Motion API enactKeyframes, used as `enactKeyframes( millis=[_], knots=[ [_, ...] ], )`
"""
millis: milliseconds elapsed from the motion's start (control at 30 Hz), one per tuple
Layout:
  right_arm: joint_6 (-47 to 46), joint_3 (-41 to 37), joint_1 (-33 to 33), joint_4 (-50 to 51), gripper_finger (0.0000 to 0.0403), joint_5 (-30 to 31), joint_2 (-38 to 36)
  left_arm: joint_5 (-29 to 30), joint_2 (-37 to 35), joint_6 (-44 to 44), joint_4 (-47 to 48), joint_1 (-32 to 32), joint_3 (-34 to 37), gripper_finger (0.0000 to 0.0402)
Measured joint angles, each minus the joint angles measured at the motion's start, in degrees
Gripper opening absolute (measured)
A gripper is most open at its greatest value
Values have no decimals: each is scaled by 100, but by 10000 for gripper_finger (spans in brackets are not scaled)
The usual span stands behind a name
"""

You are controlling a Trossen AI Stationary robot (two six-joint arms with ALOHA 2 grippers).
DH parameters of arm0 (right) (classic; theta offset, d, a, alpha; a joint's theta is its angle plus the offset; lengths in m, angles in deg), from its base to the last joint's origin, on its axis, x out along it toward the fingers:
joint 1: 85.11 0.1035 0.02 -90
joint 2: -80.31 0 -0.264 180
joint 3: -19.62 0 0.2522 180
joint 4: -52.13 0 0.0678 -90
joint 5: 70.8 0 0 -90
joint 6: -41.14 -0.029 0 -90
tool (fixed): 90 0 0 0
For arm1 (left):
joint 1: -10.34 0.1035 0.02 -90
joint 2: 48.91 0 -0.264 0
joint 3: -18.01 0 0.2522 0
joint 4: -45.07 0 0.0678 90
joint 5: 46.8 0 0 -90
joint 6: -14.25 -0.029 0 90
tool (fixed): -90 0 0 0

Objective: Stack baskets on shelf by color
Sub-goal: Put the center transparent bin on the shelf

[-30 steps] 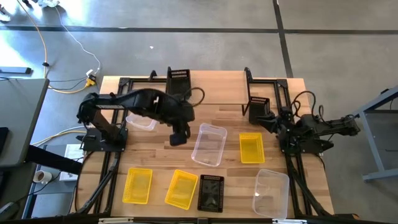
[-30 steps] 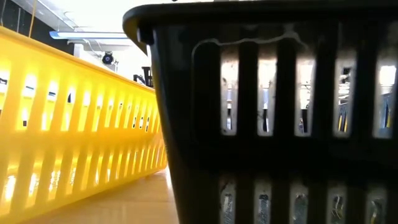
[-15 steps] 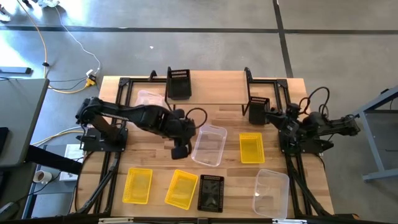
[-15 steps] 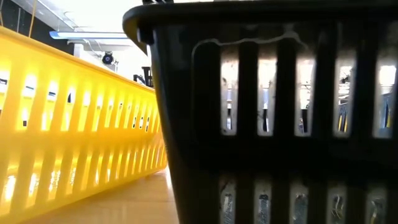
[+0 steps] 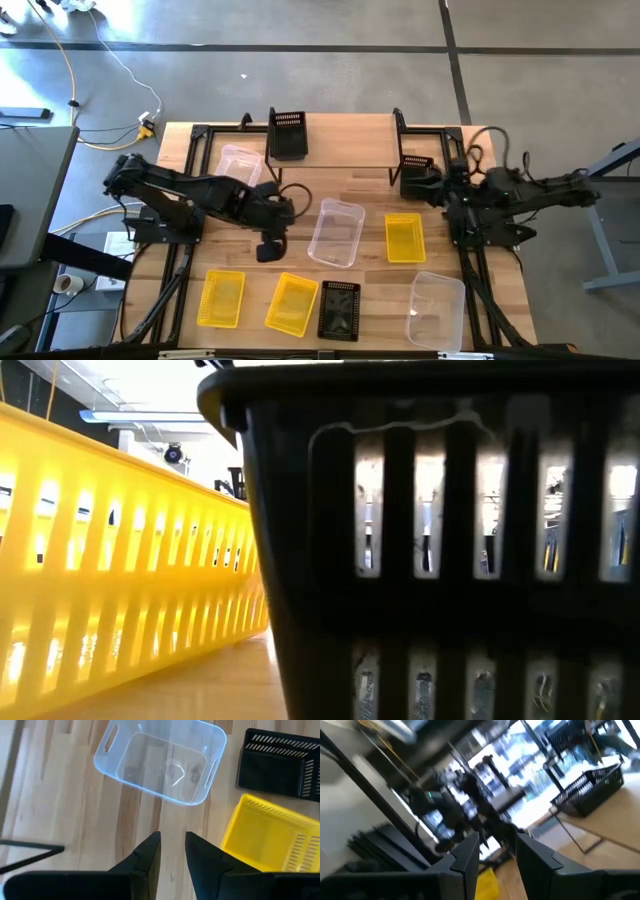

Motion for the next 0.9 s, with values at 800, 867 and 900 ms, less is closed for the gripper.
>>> enactKeyframes(
  millis=[800,867,900],
  knots=[
    [311,3280,391,2486,112,-941,4447,427,-1846,603,-794,-59,1154,79],
    [358,3360,462,2488,112,-1027,4702,429,-1885,601,-958,-56,1136,79],
    [372,3394,492,2505,112,-1060,4838,428,-1905,600,-946,-56,1135,79]
  ],
)
